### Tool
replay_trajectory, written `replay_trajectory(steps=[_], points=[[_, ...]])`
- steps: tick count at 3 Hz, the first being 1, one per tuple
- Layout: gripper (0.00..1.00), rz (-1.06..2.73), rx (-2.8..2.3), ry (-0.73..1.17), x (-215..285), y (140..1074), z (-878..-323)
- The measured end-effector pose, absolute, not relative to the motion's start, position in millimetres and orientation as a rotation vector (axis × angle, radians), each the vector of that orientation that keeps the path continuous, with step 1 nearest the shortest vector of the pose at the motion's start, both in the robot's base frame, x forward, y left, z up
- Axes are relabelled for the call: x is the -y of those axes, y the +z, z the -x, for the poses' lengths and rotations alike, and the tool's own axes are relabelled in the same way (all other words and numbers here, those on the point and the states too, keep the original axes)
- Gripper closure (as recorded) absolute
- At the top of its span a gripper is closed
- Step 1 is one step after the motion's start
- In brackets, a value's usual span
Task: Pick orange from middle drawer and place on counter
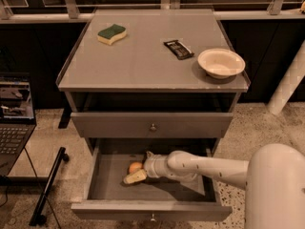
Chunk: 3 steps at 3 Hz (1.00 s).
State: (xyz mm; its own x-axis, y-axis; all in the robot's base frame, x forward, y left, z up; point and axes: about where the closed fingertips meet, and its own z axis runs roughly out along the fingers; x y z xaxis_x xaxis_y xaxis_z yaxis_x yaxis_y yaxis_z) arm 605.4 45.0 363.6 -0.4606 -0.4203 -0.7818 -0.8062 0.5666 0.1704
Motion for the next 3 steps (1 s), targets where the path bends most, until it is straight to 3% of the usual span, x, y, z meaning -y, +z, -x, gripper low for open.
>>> replay_trajectory(steps=[2,3], points=[[0.00,0.961,-2.061,0.674,-49.9,374.4,-617.1],[0.18,0.961,-2.061,0.674,-49.9,374.4,-617.1]])
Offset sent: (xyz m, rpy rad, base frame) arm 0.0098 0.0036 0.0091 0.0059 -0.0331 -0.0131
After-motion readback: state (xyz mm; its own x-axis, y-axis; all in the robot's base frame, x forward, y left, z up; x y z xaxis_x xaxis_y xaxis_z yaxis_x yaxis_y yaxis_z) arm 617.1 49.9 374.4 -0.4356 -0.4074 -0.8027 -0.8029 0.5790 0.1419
